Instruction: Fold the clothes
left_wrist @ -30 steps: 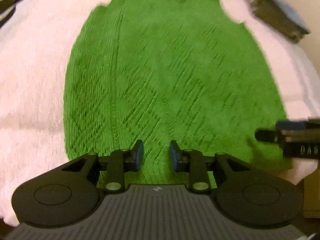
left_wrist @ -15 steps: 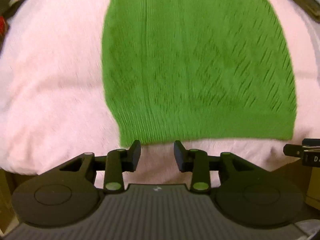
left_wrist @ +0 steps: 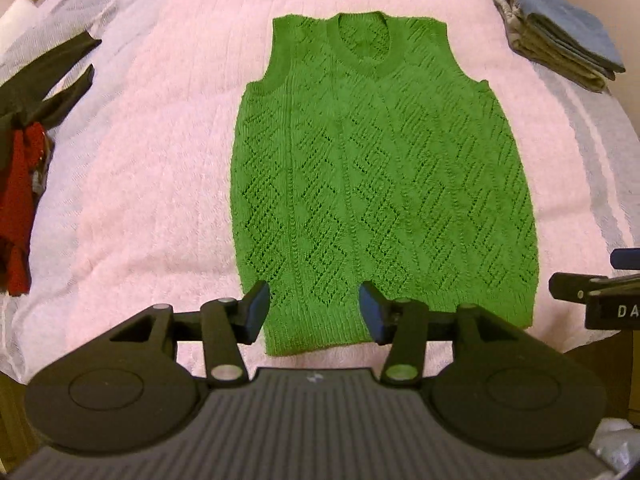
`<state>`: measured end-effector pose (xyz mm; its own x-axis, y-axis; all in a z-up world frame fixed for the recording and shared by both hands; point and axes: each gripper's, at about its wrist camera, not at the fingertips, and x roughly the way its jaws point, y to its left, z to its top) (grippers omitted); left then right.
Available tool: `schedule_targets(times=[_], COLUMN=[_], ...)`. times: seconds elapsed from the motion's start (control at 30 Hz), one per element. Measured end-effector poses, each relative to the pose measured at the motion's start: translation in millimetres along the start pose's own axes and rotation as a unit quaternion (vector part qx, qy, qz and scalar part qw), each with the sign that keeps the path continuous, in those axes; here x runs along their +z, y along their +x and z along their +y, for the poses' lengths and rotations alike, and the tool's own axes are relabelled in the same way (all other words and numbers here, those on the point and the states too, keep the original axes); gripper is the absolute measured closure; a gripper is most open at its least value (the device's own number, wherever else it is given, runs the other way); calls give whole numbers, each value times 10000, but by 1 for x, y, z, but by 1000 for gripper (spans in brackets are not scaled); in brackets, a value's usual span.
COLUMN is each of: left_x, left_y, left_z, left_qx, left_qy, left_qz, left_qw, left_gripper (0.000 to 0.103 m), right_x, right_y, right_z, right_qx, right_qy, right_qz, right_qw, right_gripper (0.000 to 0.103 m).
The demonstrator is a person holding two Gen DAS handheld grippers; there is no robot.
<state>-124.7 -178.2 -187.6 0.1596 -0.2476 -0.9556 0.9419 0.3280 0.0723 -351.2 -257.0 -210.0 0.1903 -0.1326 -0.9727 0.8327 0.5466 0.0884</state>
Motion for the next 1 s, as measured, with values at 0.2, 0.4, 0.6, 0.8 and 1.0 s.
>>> schedule_targets(times=[0.2, 0.4, 0.6, 0.8, 1.0], left_x=[-6, -17, -28, -34, -35], left_y=[-15, -25, -29, -31, -33], left_z=[4, 7, 3, -3, -5], left_qx=[75, 122, 118, 112, 133], left_qy=[-27, -85, -46, 8, 54], left_qz=[-160, -213, -198, -200, -222], left_qw=[9998, 9997, 9997, 9997, 9997], left_gripper=[54, 54, 53, 53, 52], right_x=[-6, -13, -20, -25, -23], right_y=[-6, -10, -13, -13, -15], right_z=[6, 10, 10, 7, 7], right_qx=[29, 59, 58, 71, 71], right_qy=[-50, -118, -115, -22, -40], right_qz=[-44, -74, -71, -14, -38], right_qw=[10000, 9999, 9999, 10000, 10000], right_gripper=[7, 7, 7, 7, 7])
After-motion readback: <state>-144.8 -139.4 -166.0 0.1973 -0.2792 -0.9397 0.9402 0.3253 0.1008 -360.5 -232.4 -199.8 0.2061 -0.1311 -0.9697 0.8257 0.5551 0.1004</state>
